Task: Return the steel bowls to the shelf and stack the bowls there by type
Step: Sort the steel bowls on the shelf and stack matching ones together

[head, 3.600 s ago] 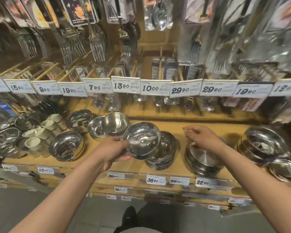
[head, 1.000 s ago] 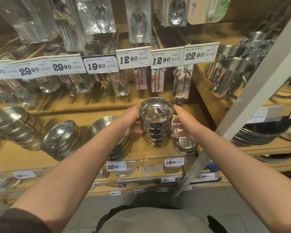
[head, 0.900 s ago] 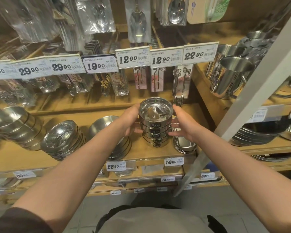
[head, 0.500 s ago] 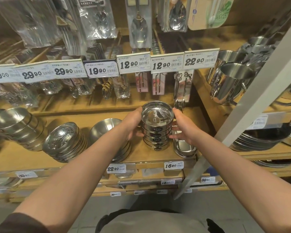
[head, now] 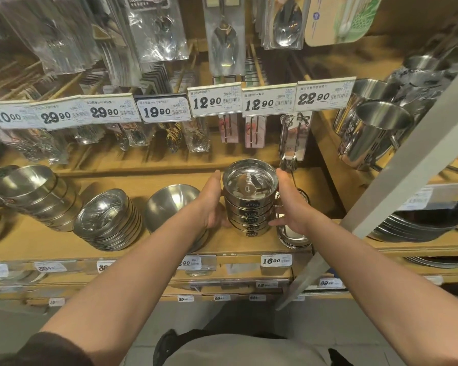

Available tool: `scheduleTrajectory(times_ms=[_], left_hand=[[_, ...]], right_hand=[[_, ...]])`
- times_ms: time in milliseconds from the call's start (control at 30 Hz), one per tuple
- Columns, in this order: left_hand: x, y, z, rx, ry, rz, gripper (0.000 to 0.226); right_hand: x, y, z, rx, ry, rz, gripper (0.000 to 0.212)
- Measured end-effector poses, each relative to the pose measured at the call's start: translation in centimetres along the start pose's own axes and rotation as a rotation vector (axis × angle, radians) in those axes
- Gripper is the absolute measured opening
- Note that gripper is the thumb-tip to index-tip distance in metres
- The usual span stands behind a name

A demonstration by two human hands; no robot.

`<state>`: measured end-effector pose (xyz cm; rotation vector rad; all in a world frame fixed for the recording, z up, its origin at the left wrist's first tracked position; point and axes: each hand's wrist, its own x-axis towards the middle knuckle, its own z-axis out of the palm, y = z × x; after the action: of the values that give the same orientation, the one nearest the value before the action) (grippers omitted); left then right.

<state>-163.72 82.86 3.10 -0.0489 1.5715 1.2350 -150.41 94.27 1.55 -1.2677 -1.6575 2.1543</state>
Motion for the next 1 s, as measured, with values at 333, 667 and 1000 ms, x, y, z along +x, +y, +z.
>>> scheduleTrajectory(times_ms=[333,667,1000], left_hand=[[0.4,0.2,0.5,0.119,0.003,0.083,0.071],[-0.8,0.5,0.1,0.102,0.011,0.129,0.055],[-2.9,0.9,0.0,0.196,-0.026,0.193,0.037]], right_hand=[[-0.5,0.4,0.0,0.041,-0.038,-0.038,0.033],[-0.6,-0.3,0.2,0.003,0.037,0.005,0.052],[-1.2,-1.9,0.9,-0.092,0.126,0.044,0.062]])
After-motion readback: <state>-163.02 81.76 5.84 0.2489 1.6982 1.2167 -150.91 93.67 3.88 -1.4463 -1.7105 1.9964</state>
